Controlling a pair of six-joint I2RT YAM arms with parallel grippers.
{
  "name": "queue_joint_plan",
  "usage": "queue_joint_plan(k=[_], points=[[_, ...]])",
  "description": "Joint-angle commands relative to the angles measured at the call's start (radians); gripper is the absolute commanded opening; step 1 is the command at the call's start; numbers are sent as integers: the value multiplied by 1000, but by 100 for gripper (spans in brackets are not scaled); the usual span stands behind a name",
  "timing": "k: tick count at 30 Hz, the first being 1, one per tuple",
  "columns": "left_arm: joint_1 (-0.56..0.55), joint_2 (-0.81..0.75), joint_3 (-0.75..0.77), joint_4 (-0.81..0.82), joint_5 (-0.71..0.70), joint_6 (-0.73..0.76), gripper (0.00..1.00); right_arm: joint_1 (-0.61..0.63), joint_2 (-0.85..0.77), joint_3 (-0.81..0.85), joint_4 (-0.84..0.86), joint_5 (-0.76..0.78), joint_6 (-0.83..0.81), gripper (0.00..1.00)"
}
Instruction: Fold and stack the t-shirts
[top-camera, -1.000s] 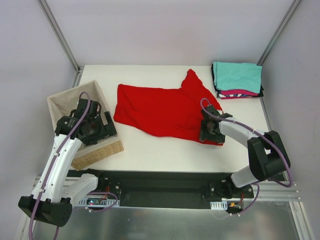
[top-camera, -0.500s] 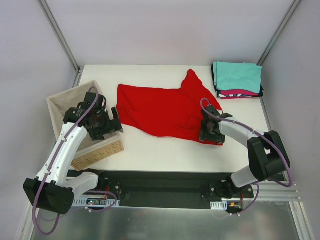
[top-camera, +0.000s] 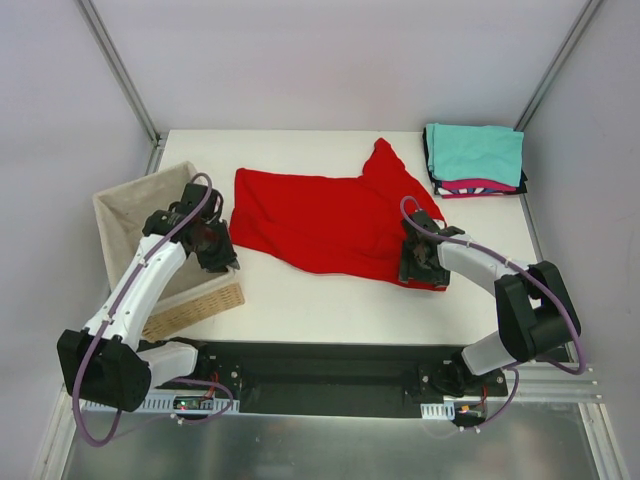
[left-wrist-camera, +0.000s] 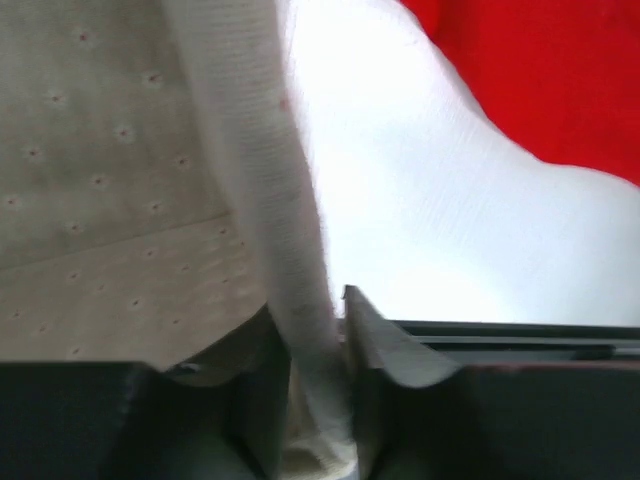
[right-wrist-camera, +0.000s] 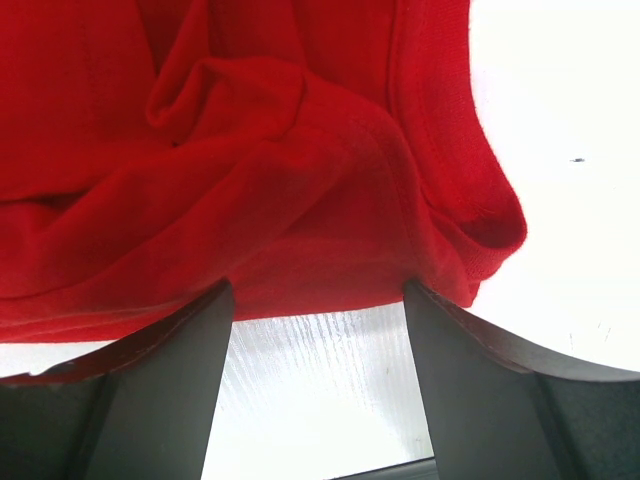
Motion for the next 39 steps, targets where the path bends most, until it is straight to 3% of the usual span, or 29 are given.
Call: queue_joint_plan(k=[1, 10, 17, 25, 32, 39], points=[[-7, -30, -25, -15, -74, 16, 0, 7, -17, -7, -6, 11, -4, 73], [35, -176, -46, -90, -201, 72, 0, 7, -26, -11, -3, 9, -4, 73], [138, -156, 32, -144, -318, 151, 0, 12, -40, -19, 5, 6, -4, 73], [183, 34, 156, -86, -322, 177, 0, 16, -40, -19, 11, -6, -7, 73], [186, 187, 385, -42, -353, 258, 0, 19, -47, -25, 16, -8, -9, 73], [268, 465, 518, -22, -327, 304, 0, 19, -64, -34, 16, -9, -10, 73]])
